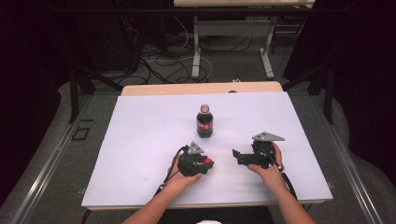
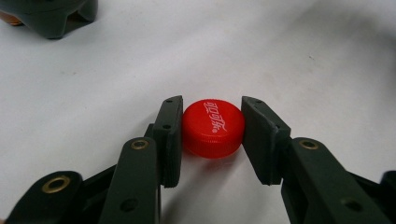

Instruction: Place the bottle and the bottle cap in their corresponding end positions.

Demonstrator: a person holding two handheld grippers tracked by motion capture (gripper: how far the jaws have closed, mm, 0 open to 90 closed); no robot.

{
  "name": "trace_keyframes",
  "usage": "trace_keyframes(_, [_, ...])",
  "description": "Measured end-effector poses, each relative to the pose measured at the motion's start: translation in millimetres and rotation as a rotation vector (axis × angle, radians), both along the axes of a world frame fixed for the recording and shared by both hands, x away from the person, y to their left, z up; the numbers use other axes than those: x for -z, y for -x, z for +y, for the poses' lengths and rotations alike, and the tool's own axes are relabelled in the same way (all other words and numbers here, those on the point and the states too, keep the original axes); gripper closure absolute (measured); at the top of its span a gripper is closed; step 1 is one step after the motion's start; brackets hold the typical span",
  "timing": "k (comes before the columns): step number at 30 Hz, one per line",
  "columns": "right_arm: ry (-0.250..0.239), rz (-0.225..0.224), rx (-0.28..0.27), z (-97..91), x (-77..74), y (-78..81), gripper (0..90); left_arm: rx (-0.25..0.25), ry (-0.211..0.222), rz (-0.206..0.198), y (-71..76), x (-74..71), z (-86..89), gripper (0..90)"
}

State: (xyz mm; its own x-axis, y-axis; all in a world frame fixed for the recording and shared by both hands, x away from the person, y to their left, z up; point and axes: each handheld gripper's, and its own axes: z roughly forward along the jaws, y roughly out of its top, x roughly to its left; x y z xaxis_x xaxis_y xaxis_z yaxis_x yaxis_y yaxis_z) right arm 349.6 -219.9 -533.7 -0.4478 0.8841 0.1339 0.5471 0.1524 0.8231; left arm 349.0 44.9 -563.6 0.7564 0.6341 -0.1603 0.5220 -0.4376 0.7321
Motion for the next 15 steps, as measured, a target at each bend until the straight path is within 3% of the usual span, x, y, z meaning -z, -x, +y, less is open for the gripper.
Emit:
trace_keyframes(4, [-0.004, 0.002, 0.001, 0.5, 0.1, 0.2, 0.3, -0.004, 0.007, 0.005, -0.1, 0.1, -0.2, 59.6])
trace_keyframes(12, [-0.002, 0.0, -0.004, -0.3, -0.5, 0.2, 0.3, -0.034, 0.017, 0.008, -2.0, -6.8, 7.3, 46.6])
trace_keyframes(15, [0.006, -0.005, -0.004, -1.1, 0.2, -0.4, 0.3, -0.052, 0.039, 0.02, -4.0, -11.5, 12.2, 41.3])
